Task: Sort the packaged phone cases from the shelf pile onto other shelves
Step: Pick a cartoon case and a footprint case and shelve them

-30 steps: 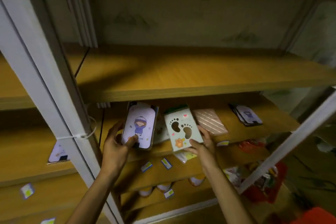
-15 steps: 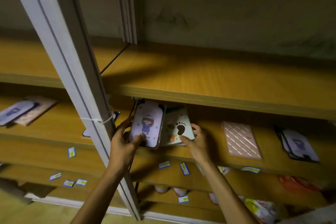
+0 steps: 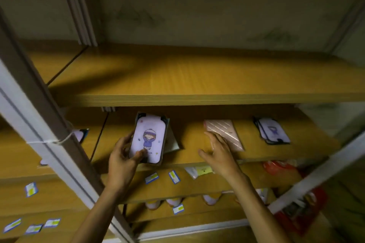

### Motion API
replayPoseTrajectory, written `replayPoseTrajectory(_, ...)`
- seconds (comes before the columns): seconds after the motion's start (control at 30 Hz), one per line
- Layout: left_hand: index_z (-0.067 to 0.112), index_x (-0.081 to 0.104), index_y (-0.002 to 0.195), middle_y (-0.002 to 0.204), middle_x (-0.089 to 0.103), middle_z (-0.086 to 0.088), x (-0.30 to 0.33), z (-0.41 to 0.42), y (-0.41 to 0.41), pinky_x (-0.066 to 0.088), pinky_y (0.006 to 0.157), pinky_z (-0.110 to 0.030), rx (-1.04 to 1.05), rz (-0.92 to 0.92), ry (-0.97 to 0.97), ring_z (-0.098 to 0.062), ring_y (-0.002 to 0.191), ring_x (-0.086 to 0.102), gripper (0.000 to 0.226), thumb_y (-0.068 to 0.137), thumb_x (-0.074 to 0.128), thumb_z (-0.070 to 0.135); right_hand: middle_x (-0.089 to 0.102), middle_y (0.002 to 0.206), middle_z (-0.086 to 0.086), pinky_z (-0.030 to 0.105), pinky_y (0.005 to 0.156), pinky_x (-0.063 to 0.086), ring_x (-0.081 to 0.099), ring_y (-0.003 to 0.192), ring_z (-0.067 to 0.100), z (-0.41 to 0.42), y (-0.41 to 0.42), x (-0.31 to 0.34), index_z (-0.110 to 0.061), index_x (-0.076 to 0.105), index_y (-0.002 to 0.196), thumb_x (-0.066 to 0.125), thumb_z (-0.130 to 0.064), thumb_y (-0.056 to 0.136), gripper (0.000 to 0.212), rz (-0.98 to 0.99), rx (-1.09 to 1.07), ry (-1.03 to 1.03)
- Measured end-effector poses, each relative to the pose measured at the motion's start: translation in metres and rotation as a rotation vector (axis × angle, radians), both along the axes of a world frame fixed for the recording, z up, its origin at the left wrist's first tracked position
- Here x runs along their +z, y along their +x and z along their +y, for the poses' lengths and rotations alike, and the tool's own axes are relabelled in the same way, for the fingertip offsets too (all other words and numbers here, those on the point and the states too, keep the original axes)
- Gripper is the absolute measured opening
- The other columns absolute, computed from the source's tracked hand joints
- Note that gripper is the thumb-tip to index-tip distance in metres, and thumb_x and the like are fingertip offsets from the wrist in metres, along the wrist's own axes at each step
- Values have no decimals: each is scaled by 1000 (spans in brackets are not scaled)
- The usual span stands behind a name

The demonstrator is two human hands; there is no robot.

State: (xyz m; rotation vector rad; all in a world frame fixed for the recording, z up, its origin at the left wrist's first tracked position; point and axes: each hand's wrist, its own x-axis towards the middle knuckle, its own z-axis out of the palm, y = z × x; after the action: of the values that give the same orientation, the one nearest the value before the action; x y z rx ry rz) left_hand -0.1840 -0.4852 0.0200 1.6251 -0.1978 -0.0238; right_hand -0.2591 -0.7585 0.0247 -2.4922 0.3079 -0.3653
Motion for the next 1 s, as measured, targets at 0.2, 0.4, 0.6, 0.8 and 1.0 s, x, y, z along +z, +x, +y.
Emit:
replayPoseTrajectory(0.2,14,50,135,126,61,-10,-2,-61,-9,57,71,-18,-110,-27,23,-20,106,64,59,82,70,-1,49,136,0,32,102,38,41,127,18,-54,-53,-2,-21,48,135,65,-36,82,58,-29,-107,-2)
replayPoseTrajectory(0.4,25,49,132,126,59,1,-3,-141,-39,55,75,-22,-213,16,35,-13,109,60,54,85,68,5,43,143,-1,23,103,32,38,133,16,-120,-99,-6,-23,40,141,68,-33,85,64,0,-210,72)
replayPoseTrajectory(0.6,20,45,138,126,59,-5,-9,-246,-75,60,71,-27,-239,91,2,-19,105,64,58,88,63,-1,46,138,-8,24,97,38,40,122,4,-211,-147,-4,-27,41,140,66,-34,86,60,2,-212,153)
replayPoseTrajectory(0.8,15,46,137,126,59,-8,-8,-341,-100,56,88,-48,-179,45,63,-25,109,62,55,88,61,-4,44,141,-8,31,107,36,39,131,12,-292,-182,-13,-34,39,138,66,-37,86,59,37,-191,238)
replayPoseTrajectory(1.0,15,46,134,118,59,-3,-4,-413,-100,52,95,-44,-177,99,77,-22,111,61,49,90,59,-3,38,145,-8,30,105,33,34,135,13,-335,-191,-16,-34,35,140,62,-34,90,57,77,-158,262)
